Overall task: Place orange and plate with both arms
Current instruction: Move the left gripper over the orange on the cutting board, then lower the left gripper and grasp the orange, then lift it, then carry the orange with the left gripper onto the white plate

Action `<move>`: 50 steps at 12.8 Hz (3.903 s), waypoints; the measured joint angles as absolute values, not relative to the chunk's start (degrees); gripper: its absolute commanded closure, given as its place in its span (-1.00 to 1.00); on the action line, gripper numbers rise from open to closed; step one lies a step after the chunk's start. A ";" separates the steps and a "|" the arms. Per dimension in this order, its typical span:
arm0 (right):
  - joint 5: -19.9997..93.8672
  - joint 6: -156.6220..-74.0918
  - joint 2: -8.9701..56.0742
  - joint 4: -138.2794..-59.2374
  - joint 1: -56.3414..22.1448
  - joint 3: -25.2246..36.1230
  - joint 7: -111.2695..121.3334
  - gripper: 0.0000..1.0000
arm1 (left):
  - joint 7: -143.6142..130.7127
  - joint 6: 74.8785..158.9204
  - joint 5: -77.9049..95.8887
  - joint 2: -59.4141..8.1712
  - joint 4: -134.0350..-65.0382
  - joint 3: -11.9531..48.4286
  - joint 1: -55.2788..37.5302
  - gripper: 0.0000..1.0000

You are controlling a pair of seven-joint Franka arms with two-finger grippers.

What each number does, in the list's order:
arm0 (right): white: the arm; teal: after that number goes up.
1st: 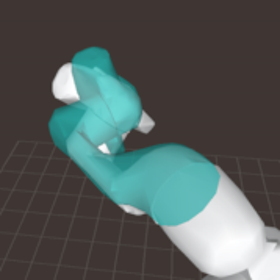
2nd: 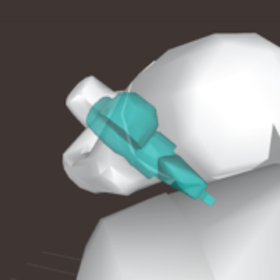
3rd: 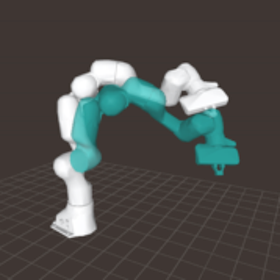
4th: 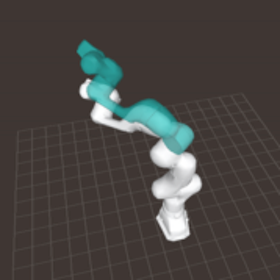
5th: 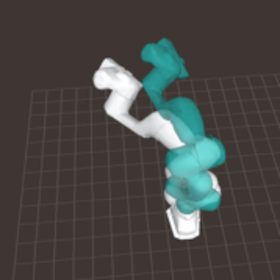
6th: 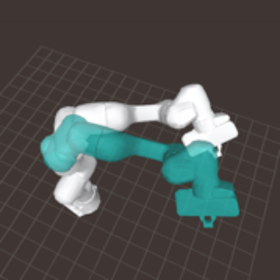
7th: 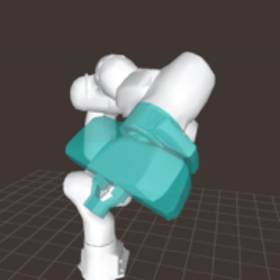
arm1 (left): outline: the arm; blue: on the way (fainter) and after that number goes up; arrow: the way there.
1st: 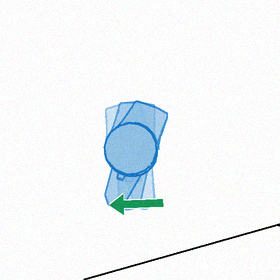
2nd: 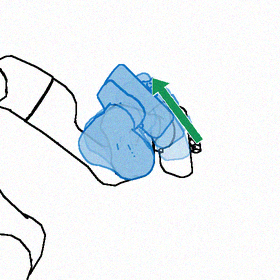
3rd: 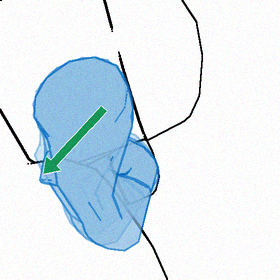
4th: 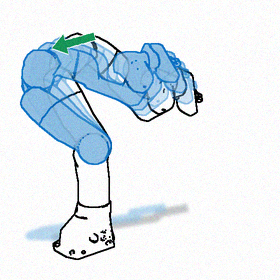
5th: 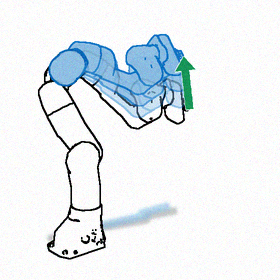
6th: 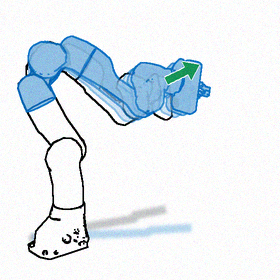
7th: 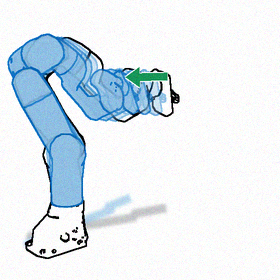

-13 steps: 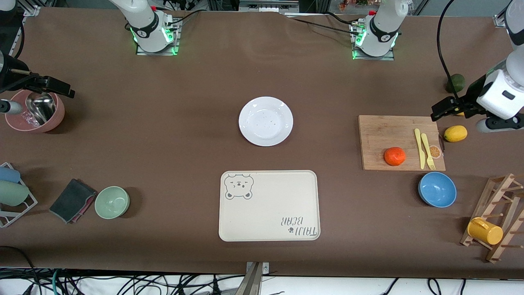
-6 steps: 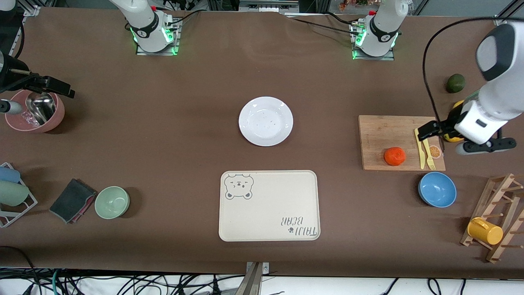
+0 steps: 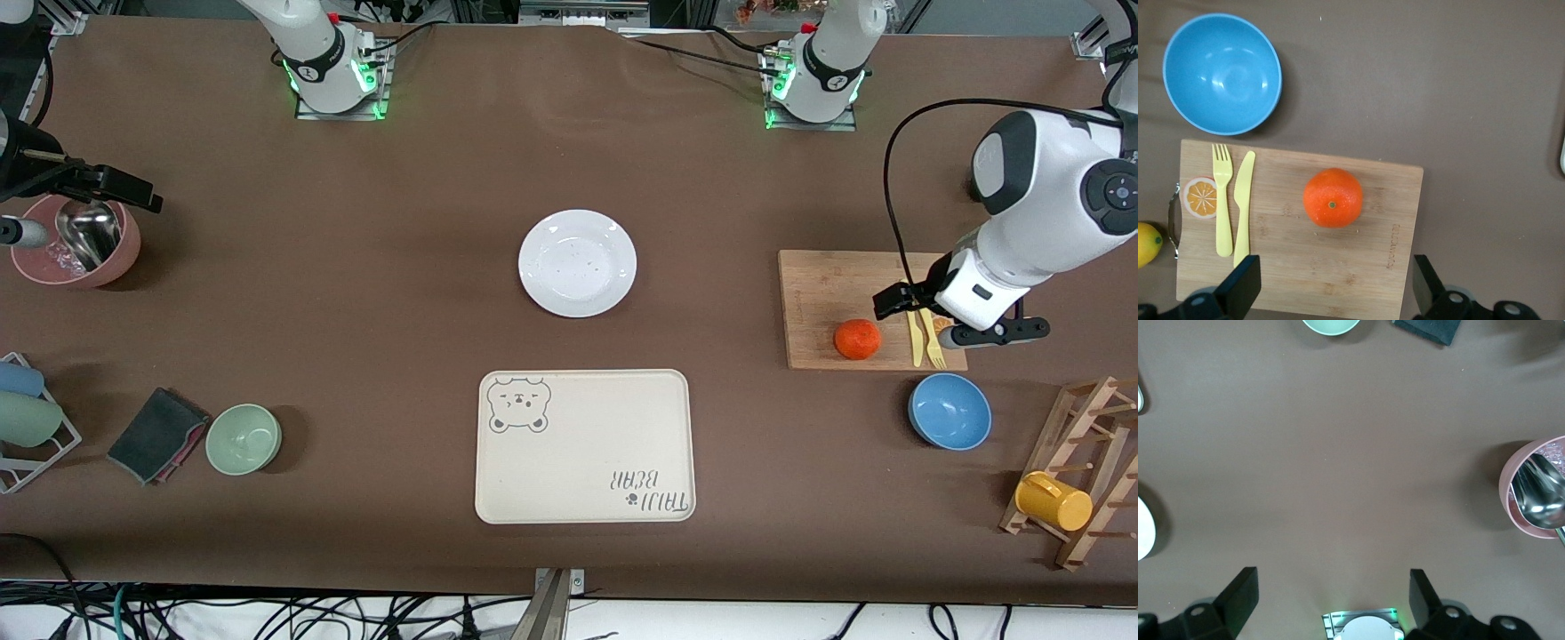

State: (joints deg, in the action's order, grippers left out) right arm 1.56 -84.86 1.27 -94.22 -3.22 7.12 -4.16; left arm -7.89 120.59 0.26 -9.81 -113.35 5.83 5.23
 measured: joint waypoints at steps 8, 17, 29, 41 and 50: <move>1.56 -84.86 1.27 -94.21 -3.22 7.12 -4.16 -1.00 | -7.56 139.87 0.26 -17.90 -121.83 5.01 5.37 -1.00; 1.56 -84.86 1.27 -94.22 -3.22 7.12 -4.16 -1.00 | -7.49 147.43 0.26 -20.87 -125.12 4.58 5.36 -1.00; 1.56 -84.86 1.27 -94.22 -3.22 7.15 -4.16 -1.00 | -7.91 149.71 0.49 -20.63 -123.86 4.92 1.32 1.00; 1.57 -84.86 1.27 -94.21 -3.22 7.22 -4.16 -1.00 | -35.79 148.27 8.07 -18.82 -119.58 5.47 -35.57 1.00; 1.57 -84.86 1.27 -94.22 -3.23 7.22 -4.15 -1.00 | -45.94 148.26 8.07 -30.85 -110.76 2.56 -48.52 0.30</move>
State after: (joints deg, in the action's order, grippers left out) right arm 1.57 -84.86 1.27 -94.22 -3.23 7.22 -4.15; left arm -45.94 148.26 8.07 -30.85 -110.76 2.56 -48.52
